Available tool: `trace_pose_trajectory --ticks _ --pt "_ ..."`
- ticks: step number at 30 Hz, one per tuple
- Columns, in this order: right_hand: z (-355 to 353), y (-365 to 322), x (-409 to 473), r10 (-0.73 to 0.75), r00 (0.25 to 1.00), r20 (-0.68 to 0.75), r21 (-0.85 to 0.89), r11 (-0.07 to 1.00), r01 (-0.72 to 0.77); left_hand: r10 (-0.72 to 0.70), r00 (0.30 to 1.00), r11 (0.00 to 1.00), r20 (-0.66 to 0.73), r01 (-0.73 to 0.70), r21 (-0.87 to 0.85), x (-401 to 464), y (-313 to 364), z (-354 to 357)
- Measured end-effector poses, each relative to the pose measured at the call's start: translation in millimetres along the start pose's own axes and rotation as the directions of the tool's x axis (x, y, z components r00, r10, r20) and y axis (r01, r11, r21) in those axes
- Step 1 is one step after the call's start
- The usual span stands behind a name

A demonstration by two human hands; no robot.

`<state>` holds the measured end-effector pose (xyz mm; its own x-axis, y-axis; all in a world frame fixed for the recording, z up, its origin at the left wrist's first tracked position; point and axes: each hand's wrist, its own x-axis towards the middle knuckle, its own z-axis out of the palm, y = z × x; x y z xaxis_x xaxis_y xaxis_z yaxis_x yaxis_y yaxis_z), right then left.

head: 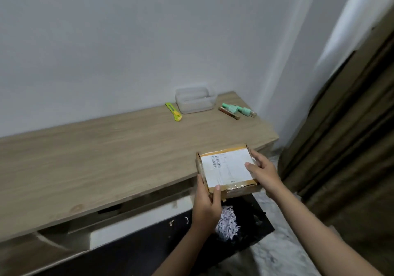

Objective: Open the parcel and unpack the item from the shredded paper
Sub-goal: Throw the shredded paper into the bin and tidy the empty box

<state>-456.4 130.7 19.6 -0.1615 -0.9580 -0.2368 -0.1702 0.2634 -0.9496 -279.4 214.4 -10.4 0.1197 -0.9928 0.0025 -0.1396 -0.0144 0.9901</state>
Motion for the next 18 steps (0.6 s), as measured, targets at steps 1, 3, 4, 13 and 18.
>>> trace_pose_trajectory --ticks 1,3,4,13,18 --pt "-14.8 8.5 -3.0 0.005 1.0 -0.018 0.006 1.0 -0.005 -0.007 1.0 1.0 0.024 0.006 0.017 -3.6 -5.3 14.9" --pt "-39.8 25.1 -7.3 0.013 0.998 -0.065 0.012 1.0 -0.013 -0.038 0.997 0.998 0.064 0.034 0.059 -10.6 -16.0 39.0" --pt "-49.4 31.6 -9.6 0.025 0.996 -0.087 0.006 1.0 -0.025 -0.054 0.995 0.996 0.08 0.048 0.077 -14.1 -22.0 48.4" --pt "-70.8 91.0 -14.4 0.177 0.983 -0.041 -0.081 0.98 -0.18 -0.147 0.984 0.934 0.095 0.107 0.342 -29.3 -67.7 73.7" --pt "-54.7 94.9 -7.0 0.206 0.979 0.009 -0.104 0.973 -0.204 -0.313 0.946 0.855 0.083 0.242 0.46 -13.9 -73.1 64.9"
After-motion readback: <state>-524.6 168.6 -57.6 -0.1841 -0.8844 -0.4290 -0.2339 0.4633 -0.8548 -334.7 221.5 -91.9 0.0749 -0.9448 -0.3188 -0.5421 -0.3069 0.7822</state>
